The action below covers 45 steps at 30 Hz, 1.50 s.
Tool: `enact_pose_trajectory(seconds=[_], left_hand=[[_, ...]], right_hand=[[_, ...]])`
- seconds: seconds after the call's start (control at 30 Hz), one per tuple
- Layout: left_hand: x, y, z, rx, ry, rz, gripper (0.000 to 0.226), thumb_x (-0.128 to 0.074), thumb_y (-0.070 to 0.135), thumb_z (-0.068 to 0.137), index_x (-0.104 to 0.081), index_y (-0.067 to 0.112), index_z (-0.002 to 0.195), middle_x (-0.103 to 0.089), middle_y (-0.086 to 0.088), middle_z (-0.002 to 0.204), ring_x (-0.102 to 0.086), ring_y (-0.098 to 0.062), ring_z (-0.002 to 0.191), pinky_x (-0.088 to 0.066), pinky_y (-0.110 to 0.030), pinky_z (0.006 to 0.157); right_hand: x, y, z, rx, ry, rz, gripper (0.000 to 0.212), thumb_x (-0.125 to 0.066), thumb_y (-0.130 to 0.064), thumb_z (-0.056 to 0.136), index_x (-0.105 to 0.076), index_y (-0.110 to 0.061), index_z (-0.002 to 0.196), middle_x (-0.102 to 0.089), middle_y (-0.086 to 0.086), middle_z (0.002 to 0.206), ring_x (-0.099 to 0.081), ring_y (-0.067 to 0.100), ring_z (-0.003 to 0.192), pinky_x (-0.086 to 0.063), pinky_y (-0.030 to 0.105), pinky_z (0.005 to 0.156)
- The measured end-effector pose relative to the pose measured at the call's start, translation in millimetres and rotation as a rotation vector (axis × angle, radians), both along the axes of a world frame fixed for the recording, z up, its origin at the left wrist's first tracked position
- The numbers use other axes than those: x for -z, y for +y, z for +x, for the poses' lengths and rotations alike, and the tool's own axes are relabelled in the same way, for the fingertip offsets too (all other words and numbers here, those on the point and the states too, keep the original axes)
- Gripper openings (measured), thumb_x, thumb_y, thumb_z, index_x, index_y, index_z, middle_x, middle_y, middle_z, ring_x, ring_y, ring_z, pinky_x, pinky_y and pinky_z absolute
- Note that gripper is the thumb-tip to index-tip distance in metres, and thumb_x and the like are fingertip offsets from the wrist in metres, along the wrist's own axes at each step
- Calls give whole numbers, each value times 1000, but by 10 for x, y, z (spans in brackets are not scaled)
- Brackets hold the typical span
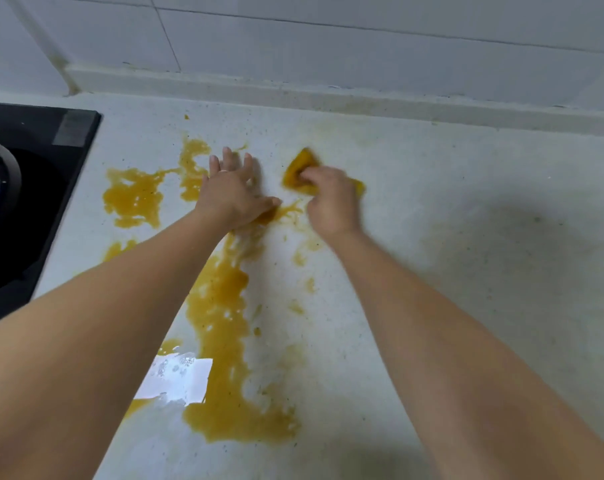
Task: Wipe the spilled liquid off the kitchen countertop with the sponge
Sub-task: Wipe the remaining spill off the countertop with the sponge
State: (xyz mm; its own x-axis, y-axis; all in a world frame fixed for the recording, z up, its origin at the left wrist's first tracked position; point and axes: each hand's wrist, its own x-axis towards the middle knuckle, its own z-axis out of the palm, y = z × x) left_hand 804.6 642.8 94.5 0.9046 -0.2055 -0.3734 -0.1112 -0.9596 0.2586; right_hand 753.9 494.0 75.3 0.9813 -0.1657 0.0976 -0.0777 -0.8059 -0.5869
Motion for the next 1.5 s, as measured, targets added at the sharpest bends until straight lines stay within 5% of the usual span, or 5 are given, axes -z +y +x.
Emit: enact_pose_trajectory(seconds=[0.23, 0.43, 0.57, 1.07, 1.5], left_hand=[[69, 108, -164, 28, 48, -26, 84, -55, 51, 88, -9, 21, 152, 10, -9, 159, 11, -31, 145, -2, -46, 117], [69, 92, -154, 27, 44, -42, 85, -57, 49, 87, -10, 20, 152, 9, -11, 158, 11, -31, 145, -1, -46, 118], [56, 116, -167, 31, 51, -37, 85, -55, 51, 88, -10, 20, 152, 10, -11, 158, 12, -31, 145, 0, -46, 117], [49, 694, -495, -70, 7, 26, 73, -45, 48, 95, -12, 17, 152, 9, -13, 158, 11, -33, 145, -2, -47, 116], [28, 783, -454, 8, 71, -2, 74, -43, 48, 96, -6, 18, 152, 13, -12, 158, 12, -34, 145, -2, -47, 116]], right_hand=[[23, -566, -56, 313, 120, -130, 47, -43, 10, 75, -58, -7, 115, -59, 14, 120, -53, 32, 112, -41, 33, 91], [62, 121, -375, -107, 1, 13, 53, -42, 14, 74, -60, -6, 120, -59, 13, 125, -51, 29, 116, -34, 30, 100], [-10, -378, -332, 301, 126, -142, 53, -42, 9, 79, -53, -12, 126, -55, 9, 130, -50, 29, 117, -41, 32, 95], [60, 624, -688, -204, 92, -240, 58, -42, 2, 82, -39, -14, 138, -43, 6, 142, -39, 28, 122, -31, 37, 103], [-14, 491, -450, 149, 173, -17, 51, -37, 1, 91, -36, -11, 140, -41, 12, 143, -40, 28, 130, -29, 28, 106]])
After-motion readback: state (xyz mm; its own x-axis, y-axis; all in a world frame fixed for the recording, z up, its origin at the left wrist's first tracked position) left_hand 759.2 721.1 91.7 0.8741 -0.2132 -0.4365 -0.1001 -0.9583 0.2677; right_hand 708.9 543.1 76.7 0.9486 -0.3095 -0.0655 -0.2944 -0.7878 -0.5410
